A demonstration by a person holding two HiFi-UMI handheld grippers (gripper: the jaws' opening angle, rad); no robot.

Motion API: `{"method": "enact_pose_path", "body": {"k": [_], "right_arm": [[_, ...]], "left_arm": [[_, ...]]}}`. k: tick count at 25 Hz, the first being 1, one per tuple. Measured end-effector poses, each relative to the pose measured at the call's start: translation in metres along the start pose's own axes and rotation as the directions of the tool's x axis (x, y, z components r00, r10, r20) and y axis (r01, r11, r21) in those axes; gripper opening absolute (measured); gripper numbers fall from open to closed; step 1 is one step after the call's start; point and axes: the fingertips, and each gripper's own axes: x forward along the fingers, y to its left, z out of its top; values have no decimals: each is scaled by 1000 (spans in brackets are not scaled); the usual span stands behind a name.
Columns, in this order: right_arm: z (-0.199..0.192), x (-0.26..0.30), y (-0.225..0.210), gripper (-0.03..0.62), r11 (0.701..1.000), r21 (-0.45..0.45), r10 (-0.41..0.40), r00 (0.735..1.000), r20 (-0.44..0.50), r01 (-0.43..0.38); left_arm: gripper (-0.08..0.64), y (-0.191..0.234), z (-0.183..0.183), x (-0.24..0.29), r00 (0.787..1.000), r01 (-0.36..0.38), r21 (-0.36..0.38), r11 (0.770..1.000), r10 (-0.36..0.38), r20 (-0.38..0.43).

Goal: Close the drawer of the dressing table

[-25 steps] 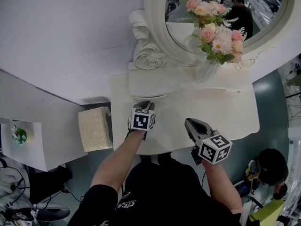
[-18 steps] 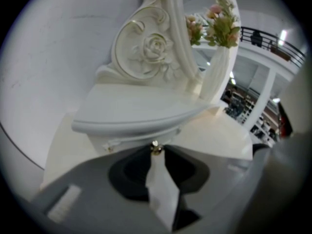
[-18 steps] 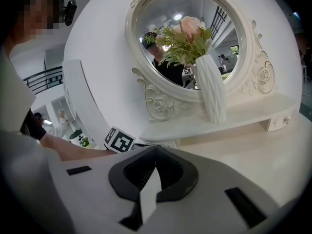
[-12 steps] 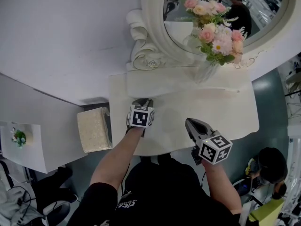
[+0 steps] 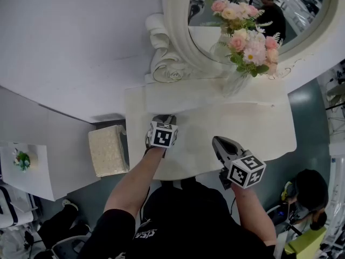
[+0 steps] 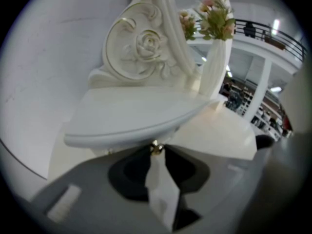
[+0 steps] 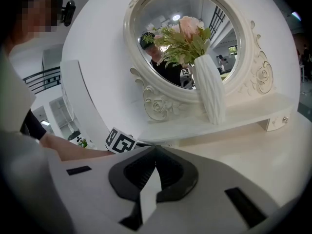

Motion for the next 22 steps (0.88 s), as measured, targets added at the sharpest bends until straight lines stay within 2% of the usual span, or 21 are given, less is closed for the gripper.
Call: {"method": "enact_pose_path", "body": {"k": [7,11,22], "right_arm": [[5,-2,11,-5,1000,-9,-13,1000,23,13],[7,-5,22,-5,1000,-14,-25,999,44,25],[5,-8,63,-5,997,-24,-67,994,86,69]], "left_arm": [[138,-3,-1,-11,1000,21,10,1000,-20,-9],[138,-3,2,-24,1000,21,21,1000,-22,16],[117,-6,9,-86,990,93,67,993,-99,103]]}}
